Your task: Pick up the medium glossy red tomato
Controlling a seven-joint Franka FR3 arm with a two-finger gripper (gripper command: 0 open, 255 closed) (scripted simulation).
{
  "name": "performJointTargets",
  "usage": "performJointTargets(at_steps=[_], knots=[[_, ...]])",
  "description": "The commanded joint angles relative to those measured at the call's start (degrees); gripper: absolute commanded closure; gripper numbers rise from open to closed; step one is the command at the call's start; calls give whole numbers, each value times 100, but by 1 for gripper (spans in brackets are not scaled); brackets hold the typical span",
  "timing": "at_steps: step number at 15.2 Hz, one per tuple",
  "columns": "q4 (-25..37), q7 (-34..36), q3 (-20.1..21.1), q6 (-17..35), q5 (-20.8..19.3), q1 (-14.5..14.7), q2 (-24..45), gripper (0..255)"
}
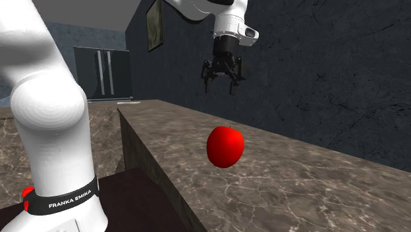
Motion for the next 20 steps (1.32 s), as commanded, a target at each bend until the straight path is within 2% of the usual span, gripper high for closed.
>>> performJointTargets(at_steps=[1,4,11,13,14,20], knots=[[150,-165,-117,50,-92,-58,441,0],[339,-323,-222,111,-174,-120,961,0],[-58,-295,-251,700,-166,-130,1156,0],[-58,-295,-251,700,-166,-130,1156,0],[-46,-300,-254,697,-166,-132,1165,255],[-55,-302,-256,709,-167,-134,1167,255]])
